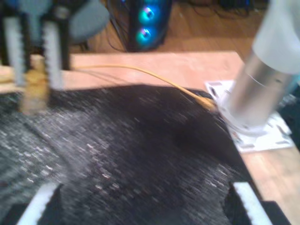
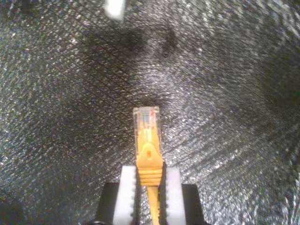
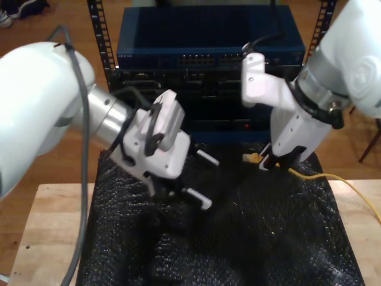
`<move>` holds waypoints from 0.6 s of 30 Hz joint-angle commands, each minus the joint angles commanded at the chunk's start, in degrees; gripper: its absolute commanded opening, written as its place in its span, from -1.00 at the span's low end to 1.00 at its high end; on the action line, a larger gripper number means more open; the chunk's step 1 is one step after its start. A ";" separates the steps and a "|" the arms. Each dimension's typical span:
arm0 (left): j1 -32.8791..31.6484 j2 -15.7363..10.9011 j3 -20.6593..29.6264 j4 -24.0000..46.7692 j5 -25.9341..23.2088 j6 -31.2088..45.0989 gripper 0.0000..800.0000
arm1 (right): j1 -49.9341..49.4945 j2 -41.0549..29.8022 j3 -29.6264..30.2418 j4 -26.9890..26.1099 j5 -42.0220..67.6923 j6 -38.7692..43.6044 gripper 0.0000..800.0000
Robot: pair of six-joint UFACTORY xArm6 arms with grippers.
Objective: Grab the cable and plug it in
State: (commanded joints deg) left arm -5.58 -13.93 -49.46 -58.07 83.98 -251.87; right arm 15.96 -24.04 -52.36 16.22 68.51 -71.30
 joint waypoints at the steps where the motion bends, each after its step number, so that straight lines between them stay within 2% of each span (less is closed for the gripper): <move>1: -0.18 0.62 -0.44 -0.26 -0.35 0.00 1.00 | -0.09 0.00 -0.09 0.53 0.00 0.00 -0.99; 6: -0.26 2.81 -2.81 -2.46 -1.05 0.26 1.00 | -1.58 0.09 -0.44 1.85 0.00 0.00 -0.99; 18: -0.35 3.43 -5.54 -4.92 -2.29 0.44 1.00 | -1.23 3.16 -5.71 3.43 0.00 0.79 -0.99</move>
State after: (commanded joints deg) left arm -5.93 -10.51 -55.00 -62.99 81.69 -251.43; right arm 14.73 -20.88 -58.08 19.65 68.51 -70.51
